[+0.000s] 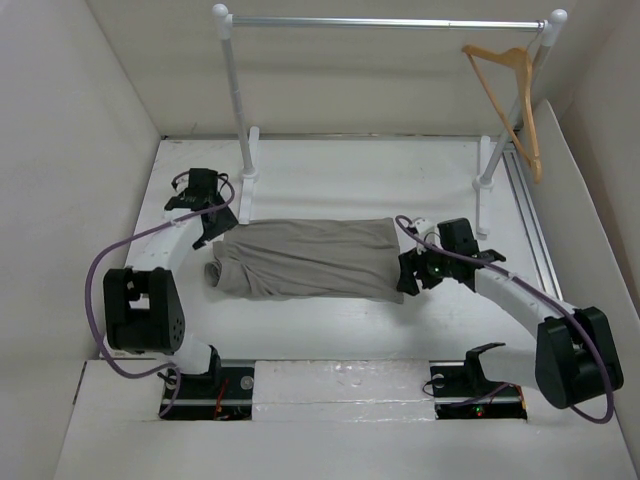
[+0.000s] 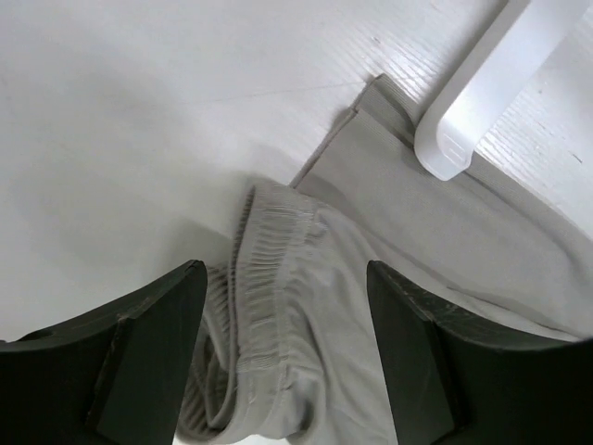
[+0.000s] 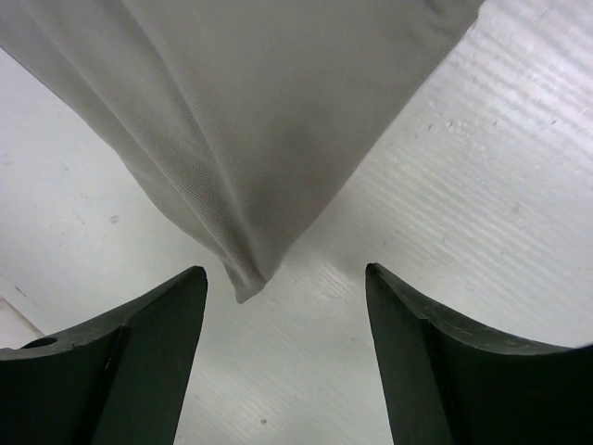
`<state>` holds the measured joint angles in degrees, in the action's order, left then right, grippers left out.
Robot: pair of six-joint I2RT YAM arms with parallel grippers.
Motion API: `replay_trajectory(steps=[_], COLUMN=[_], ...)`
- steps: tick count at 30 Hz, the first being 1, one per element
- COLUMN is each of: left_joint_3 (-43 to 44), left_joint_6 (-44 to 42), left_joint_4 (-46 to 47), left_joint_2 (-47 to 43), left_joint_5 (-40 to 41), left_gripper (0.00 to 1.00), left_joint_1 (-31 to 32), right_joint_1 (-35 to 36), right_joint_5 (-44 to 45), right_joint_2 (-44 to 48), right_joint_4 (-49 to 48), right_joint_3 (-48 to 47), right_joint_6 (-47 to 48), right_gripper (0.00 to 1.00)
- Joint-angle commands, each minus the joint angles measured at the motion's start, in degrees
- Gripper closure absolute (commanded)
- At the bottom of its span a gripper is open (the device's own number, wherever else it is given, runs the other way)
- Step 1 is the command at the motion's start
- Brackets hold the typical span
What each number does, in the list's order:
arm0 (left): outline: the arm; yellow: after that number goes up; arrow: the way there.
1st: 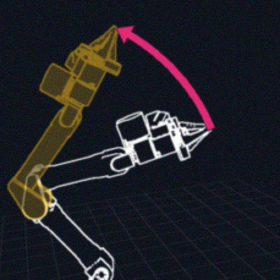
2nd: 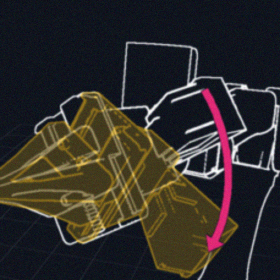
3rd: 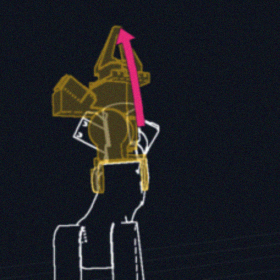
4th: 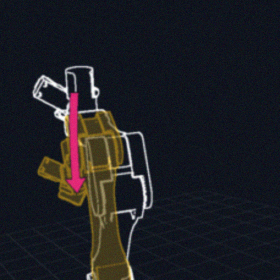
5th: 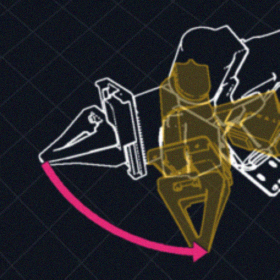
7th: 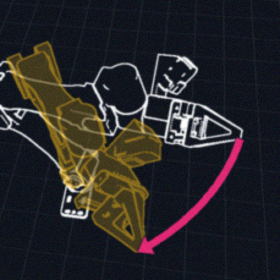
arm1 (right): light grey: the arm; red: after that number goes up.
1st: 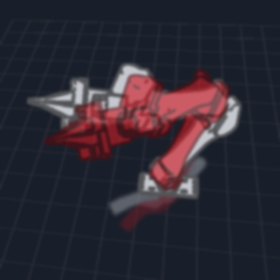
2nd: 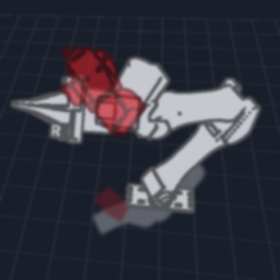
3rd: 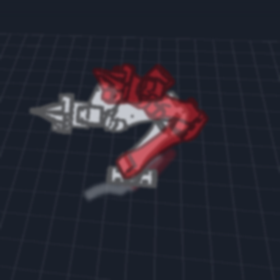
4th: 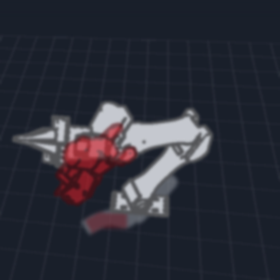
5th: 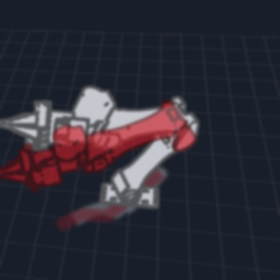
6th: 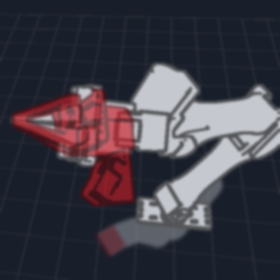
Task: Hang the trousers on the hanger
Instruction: Fold the trousers
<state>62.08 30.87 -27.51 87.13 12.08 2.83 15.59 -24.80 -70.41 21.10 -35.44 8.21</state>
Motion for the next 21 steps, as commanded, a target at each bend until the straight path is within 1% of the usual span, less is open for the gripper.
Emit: replay_trajectory(steps=[1, 2, 5, 7, 9, 10, 12, 14, 15, 17, 20, 21], left_joint_3=[-0.55, -1.95, -1.97, -2.05, -3.8, -4.94, -8.46, -9.7, -9.96, -10.58, -11.46, -11.63], left_joint_6=[0.33, 0.5, 1.55, 3.48, 3.84, 3.58, 2.71, 2.09, 1.74, 1.56, 1.47, 1.47], left_joint_4=[-4.4, -3.96, -5.27, -8.26, -9.05, -8.62, -6.35, -5.81, -5.28, -4.75, -3.0, -2.21], left_joint_2=[-3.11, -2.85, 1.19, 3.65, 2.09, 0.86, -2.82, -3.46, -2.76, -1.62, -1.0, -1.43], left_joint_5=[3.85, 3.22, 3.21, 5.66, 4.98, 2.19, -1.6, -4.34, -5.47, -8.11, -9.88, -10.14], left_gripper=[0.33, 0.3, 0.31, 0.31, 0.29, 0.29, 0.23, 0.21, 0.21, 0.26, 0.33, 0.33], left_joint_1=[-1.59, -2.12, -2.65, -2.65, -5.45, -6.69, -9.06, -9.69, -9.69, -9.69, -9.69, -9.69], right_joint_1=[-0.48, -0.48, -0.48, 0.13, 0.66, 0.66, 0.66, 0.66, 1.19, 1.19, 2.33, 2.86], right_joint_5=[0.19, 0.01, -1.74, -2.01, -1.66, -1.48, -1.48, -2.09, -2.79, -3.06, -3.42, -3.07], right_joint_2=[1.51, 1.24, -0.25, -0.6, -0.6, -0.6, -0.69, -1.04, -0.96, -1.22, -1.83, -1.92], right_joint_4=[2.81, 2.46, 1.14, 0.87, 0.96, 0.87, 0.17, -0.62, -1.93, -2.82, -3.52, -3.79], right_joint_3=[-3.93, -4.11, -4.55, -4.9, -5.16, -5.16, -4.73, -4.2, -3.33, -2.88, -2.62, -2.62], right_joint_6=[2.34, 2.25, 2.16, 2.34, 2.6, 2.6, 2.6, 2.34, 2.08, 1.64, 1.55, 1.55], right_gripper=[0.25, 0.25, 0.25, 0.2, 0.18, 0.16, 0.16, 0.16, 0.16, 0.16, 0.16, 0.16])
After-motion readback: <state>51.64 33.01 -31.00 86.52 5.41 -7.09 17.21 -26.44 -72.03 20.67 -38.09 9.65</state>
